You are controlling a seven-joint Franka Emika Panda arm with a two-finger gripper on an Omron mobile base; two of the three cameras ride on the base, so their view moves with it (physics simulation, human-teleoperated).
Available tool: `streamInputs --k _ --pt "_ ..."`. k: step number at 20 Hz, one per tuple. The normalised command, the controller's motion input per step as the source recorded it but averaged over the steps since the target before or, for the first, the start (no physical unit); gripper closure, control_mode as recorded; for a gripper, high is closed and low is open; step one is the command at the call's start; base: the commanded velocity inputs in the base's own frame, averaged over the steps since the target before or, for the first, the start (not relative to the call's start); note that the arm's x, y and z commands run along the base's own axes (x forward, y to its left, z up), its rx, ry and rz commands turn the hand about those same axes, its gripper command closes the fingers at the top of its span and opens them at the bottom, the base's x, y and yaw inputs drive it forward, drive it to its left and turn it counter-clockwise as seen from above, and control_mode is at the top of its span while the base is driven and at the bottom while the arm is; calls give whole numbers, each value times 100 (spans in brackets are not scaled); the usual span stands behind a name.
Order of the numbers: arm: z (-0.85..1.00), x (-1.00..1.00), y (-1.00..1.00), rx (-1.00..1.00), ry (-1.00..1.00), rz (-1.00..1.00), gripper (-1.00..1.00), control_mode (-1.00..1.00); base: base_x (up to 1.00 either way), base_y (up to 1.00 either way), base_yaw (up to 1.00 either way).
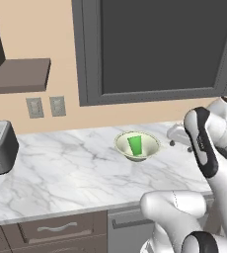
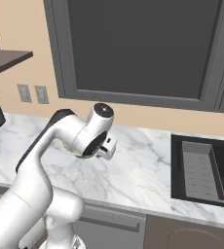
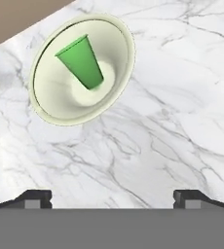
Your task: Place the cup inside the bowl on the dining table and move the bowl to any counter.
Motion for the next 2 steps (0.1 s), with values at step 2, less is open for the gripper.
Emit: streamInputs --k 2 --pt "26 -30 0 -8 0 3 -100 -100 0 0 0"
